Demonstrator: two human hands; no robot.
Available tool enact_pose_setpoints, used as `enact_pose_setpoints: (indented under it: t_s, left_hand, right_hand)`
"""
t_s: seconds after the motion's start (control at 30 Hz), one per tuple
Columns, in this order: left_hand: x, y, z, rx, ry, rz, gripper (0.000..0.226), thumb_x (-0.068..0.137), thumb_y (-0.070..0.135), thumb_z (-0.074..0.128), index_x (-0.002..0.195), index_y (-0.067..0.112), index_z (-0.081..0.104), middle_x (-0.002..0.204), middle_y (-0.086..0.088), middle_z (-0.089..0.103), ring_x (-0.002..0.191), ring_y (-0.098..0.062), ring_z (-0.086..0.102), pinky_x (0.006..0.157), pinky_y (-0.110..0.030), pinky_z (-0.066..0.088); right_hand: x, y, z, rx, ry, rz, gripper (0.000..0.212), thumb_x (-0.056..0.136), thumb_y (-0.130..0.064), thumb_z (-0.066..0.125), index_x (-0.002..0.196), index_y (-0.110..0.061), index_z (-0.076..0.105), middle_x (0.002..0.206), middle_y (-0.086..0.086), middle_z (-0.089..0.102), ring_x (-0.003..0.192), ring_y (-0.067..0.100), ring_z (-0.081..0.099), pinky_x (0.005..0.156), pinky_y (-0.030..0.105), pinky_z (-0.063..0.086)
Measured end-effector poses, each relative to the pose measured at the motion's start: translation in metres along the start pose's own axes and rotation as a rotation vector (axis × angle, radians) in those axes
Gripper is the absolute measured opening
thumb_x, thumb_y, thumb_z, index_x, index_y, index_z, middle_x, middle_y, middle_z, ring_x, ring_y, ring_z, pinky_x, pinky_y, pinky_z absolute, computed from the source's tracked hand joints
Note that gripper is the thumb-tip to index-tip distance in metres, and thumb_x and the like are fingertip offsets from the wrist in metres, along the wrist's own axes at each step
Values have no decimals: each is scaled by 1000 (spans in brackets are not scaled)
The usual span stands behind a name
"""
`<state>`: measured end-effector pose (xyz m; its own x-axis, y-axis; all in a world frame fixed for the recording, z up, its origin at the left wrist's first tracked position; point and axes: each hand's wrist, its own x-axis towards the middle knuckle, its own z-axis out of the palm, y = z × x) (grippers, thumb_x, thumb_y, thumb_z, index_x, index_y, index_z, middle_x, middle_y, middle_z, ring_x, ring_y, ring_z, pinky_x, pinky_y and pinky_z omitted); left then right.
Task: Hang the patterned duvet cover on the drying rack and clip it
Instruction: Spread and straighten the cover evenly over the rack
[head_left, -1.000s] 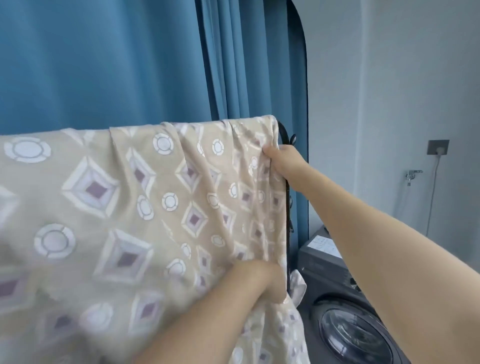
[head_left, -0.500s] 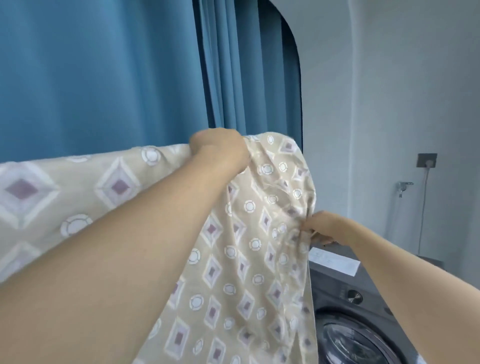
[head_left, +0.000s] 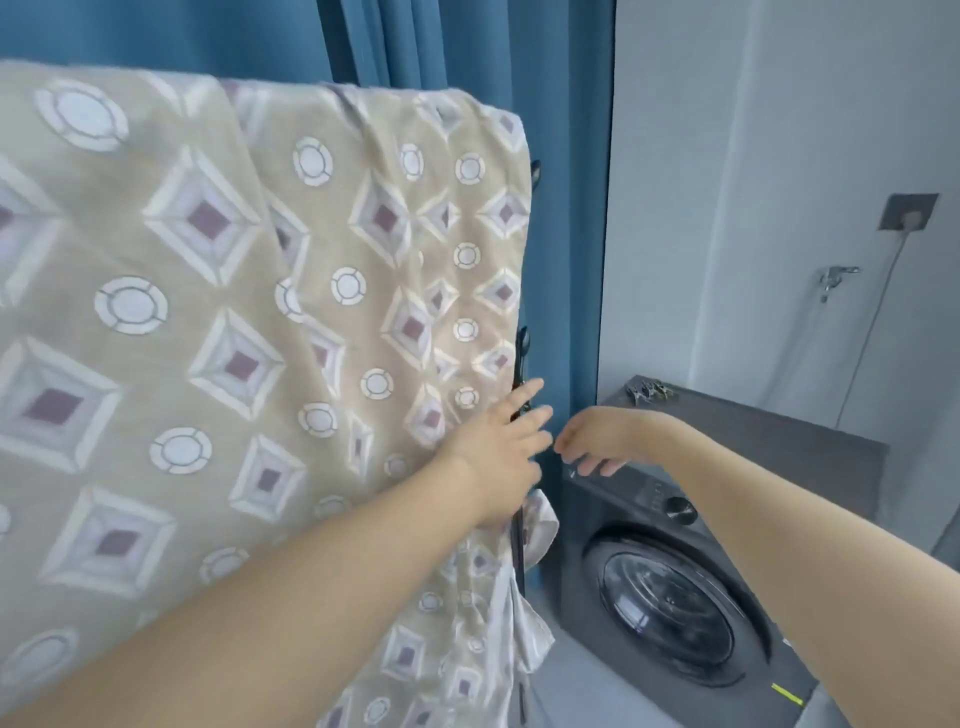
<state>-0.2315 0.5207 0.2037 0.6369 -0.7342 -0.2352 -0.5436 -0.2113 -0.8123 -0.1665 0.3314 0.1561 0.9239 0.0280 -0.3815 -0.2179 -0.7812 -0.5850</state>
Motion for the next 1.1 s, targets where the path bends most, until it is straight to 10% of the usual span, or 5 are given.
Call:
enact_pose_setpoints:
  t_s: [0.23, 0.37, 0.47, 0.7, 1.1]
  left_hand:
    - [70, 33, 43, 97, -272, -59, 51, 102, 38, 24, 148, 21, 38, 152, -6, 39, 146, -36, 11, 99, -64, -29]
    - [88, 37, 61, -31, -334, -143, 50, 103, 36, 26, 149, 18, 35, 153, -8, 33, 141, -31, 24, 117, -55, -3]
    - [91, 35, 68, -66, -285, -164, 43, 103, 29, 30, 142, 19, 44, 140, -7, 40, 128, -28, 33, 111, -45, 18]
    - [81, 24, 82, -203, -259, -231, 33, 98, 14, 38, 123, 16, 59, 117, -9, 46, 101, -26, 52, 78, -38, 29]
    - [79, 19, 68, -335, -282, -242, 31, 95, 9, 41, 119, 11, 60, 115, -11, 47, 96, -25, 56, 74, -34, 28]
  right_hand:
    - [70, 44, 53, -257, -96, -39, 47, 89, -15, 53, 134, -5, 48, 78, -4, 52, 69, 23, 52, 54, 27, 42]
    - [100, 58, 83, -232, -76, -76, 59, 89, -27, 52, 144, -14, 34, 100, 2, 56, 71, 18, 52, 58, 25, 42]
    - [118, 51, 90, -469, -118, -136, 24, 92, -15, 49, 114, -10, 53, 108, 8, 62, 91, 29, 61, 68, 28, 46]
    - [149, 38, 59, -681, -279, -91, 19, 84, -3, 43, 69, -13, 48, 58, 6, 57, 46, 17, 47, 51, 23, 39]
    - [157, 8, 40, -266, -3, -119, 20, 89, -7, 52, 72, -17, 57, 63, 2, 58, 63, 23, 57, 62, 29, 53]
